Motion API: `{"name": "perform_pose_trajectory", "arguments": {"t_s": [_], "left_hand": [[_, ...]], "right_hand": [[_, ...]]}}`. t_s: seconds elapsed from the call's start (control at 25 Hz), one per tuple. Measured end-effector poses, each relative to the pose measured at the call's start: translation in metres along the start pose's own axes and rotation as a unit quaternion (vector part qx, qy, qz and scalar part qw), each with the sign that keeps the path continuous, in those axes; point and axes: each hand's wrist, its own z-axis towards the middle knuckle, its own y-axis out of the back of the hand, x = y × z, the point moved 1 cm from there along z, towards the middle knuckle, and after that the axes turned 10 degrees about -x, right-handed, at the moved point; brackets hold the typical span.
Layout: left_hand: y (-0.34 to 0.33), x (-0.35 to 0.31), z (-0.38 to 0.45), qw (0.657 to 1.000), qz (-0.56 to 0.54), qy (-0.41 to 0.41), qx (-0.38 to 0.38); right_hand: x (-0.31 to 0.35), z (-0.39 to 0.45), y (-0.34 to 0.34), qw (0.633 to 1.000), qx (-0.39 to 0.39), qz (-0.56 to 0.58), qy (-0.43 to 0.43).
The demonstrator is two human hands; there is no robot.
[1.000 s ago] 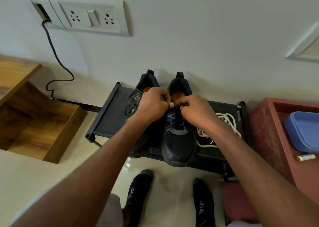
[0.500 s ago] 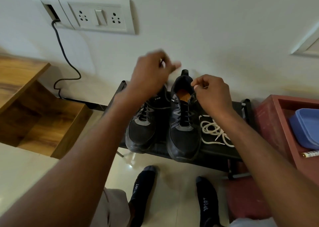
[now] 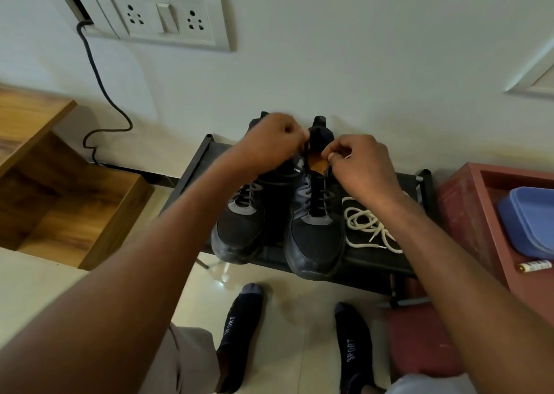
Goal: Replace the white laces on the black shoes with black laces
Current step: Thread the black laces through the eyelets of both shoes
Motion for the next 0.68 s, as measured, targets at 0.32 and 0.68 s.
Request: {"name": "perform_pose_trajectory", "arguments": {"t_s": [0.32, 0.68], "left_hand": [[0.017, -0.011, -0.005, 0.994, -0.029, -0.013, -0.108], [-0.008, 0.015, 0.0, 0.974, 0.214, -0.009, 0.074]], "right_hand": [[0.006, -0.001, 0.004, 0.999, -0.033, 0.024, 0.008], [0.001, -0.002, 0.0, 0.999, 0.028, -0.017, -0.002]]}}
